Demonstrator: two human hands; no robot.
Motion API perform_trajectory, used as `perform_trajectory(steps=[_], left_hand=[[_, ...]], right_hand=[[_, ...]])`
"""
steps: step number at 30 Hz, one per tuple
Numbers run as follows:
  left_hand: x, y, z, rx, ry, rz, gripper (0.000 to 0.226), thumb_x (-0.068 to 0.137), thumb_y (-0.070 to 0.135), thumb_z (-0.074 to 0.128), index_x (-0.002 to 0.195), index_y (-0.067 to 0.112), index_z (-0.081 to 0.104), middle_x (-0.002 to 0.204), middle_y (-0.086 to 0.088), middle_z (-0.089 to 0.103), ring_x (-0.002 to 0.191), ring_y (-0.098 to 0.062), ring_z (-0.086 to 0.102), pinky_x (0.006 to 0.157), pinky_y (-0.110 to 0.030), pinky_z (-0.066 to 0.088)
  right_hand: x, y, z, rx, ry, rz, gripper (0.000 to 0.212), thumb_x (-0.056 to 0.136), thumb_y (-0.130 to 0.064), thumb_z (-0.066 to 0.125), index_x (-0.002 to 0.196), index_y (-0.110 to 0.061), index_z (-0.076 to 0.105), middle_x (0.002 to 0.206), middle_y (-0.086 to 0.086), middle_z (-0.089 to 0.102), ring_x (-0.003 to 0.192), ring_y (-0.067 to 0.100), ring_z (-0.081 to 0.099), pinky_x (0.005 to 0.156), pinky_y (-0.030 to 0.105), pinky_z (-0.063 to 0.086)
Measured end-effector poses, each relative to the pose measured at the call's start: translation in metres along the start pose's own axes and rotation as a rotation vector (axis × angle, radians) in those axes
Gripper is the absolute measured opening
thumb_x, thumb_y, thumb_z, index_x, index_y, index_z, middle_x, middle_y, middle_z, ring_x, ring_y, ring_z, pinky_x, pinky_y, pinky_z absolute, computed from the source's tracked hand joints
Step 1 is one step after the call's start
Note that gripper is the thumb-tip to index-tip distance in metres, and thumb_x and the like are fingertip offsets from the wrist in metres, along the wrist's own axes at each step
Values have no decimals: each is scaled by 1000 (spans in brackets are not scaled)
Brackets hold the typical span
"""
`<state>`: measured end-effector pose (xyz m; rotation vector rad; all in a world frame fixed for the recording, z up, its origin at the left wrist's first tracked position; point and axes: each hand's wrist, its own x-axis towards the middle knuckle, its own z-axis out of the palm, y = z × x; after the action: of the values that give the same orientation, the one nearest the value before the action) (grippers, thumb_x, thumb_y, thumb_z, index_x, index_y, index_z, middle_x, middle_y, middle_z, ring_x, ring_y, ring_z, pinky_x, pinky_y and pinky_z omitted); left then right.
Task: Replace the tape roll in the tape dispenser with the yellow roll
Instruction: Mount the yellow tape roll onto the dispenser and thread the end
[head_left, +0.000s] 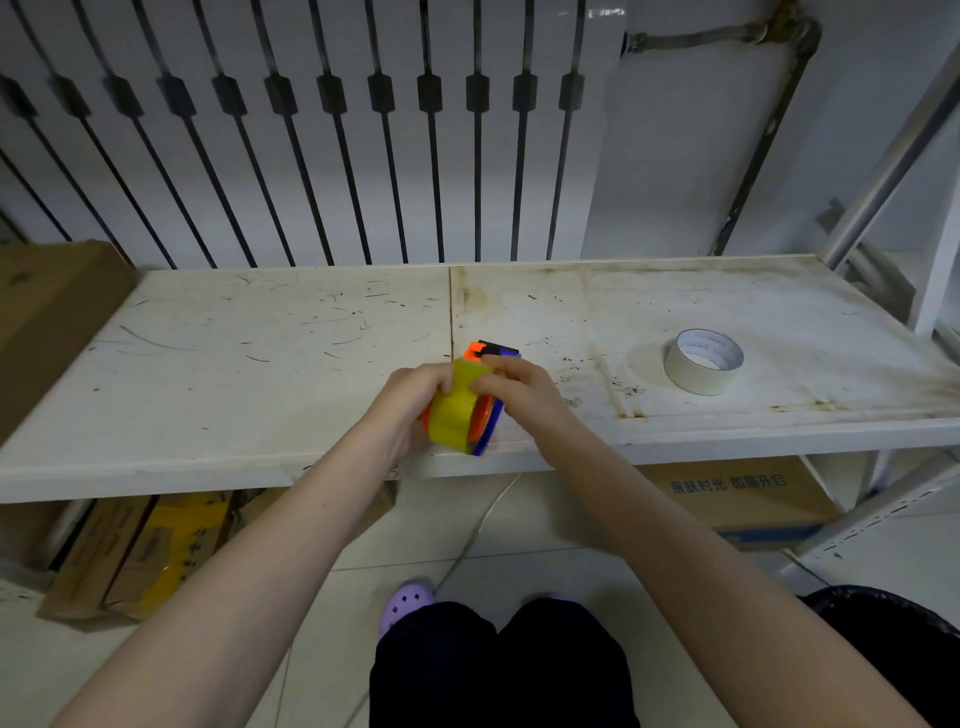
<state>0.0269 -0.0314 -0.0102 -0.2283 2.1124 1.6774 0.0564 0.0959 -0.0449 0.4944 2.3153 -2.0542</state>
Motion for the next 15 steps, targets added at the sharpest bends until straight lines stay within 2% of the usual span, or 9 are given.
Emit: perform_trajectory(steps=[3, 6, 8, 11, 15], left_hand=[[0, -6, -6, 17, 9, 1, 22, 79, 3, 48, 102, 6, 49, 100, -11, 51, 74, -18, 47, 56, -26, 34], [-3, 4, -5, 44, -26, -9, 20, 83, 15, 51, 102, 9, 51, 86, -6, 54, 68, -16, 49, 52, -25, 32], [-4, 11, -1, 85, -18, -10, 12, 81, 17, 53, 89, 9, 53, 74, -4, 51, 63, -17, 47, 51, -25, 34], [-3, 13, 1, 145, -3, -19, 6, 75, 16, 52, 77, 11, 50, 70, -4, 47, 60, -18, 44, 53, -25, 33], [-1, 7, -7, 178, -47, -21, 7, 67, 8, 50, 69, 9, 42, 67, -6, 40, 56, -20, 37, 46, -21, 32]], right_hand=[[-6, 8, -4, -6, -71, -58, 48, 84, -26, 67, 129, -21, 50, 111, -9, 48, 105, 12, 49, 83, 24, 42], [-9, 13, -2, -27, -78, -120, 46, 81, -25, 71, 121, -21, 51, 114, -7, 49, 108, 14, 52, 78, 20, 46], [-10, 14, 5, -94, -30, -177, 57, 72, -26, 79, 122, -20, 52, 120, -1, 51, 114, 20, 54, 87, 29, 50], [-11, 18, 14, -259, -6, -229, 81, 56, -42, 82, 127, -25, 46, 127, 2, 47, 117, 19, 51, 96, 38, 50], [-18, 20, 16, -347, 58, -259, 83, 63, -35, 83, 133, -25, 40, 125, -2, 49, 109, 15, 51, 87, 29, 46]])
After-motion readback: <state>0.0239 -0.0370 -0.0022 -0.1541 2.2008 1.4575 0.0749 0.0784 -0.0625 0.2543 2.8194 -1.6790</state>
